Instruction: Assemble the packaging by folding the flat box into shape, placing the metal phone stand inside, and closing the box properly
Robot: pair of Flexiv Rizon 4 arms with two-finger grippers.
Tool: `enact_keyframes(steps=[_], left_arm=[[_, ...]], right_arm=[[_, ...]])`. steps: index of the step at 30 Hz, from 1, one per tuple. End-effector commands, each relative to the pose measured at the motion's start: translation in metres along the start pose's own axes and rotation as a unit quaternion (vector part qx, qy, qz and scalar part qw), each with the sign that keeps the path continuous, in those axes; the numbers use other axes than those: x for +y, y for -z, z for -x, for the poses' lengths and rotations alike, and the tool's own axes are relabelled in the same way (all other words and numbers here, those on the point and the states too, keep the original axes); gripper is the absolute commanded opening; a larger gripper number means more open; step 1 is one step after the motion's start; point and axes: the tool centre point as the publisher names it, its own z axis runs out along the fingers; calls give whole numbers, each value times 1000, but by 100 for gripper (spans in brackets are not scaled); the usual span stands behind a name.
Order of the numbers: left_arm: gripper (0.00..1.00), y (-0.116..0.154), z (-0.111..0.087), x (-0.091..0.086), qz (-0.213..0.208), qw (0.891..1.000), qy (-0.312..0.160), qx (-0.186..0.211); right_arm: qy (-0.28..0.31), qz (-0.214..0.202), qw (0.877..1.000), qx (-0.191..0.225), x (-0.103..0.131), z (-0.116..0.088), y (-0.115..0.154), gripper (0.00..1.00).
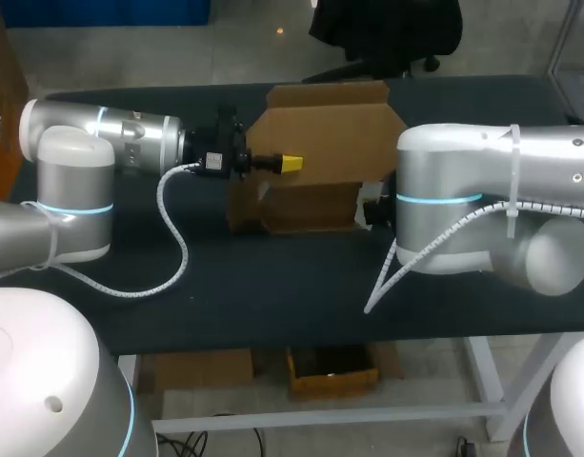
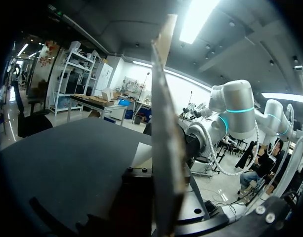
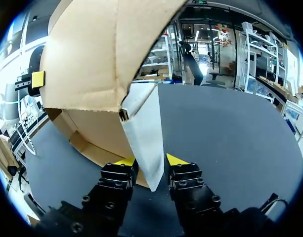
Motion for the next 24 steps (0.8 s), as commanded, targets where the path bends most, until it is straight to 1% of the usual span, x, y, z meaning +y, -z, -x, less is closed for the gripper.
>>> enact_keyframes(steps=[1, 5, 11, 15, 19, 24], left_arm=[[0, -3, 2, 4, -1, 1000, 0, 1], [0, -3, 2, 4, -1, 1000, 0, 1], [0, -3, 2, 4, -1, 1000, 0, 1], [0, -3, 2, 4, -1, 1000, 0, 1], [0, -3, 2, 4, -1, 1000, 0, 1], [0, -3, 2, 4, -1, 1000, 0, 1]], right_arm=[[-4, 21, 999, -26, -4, -4, -3, 31], [-10, 23, 999, -31, -3, -4, -4, 31], [-17, 29, 999, -35, 2, -4, -4, 29], [-16, 30, 999, -39, 5, -8, -5, 25], [-17, 29, 999, -41, 6, -8, -5, 22], [-20, 26, 999, -42, 4, -9, -6, 21]])
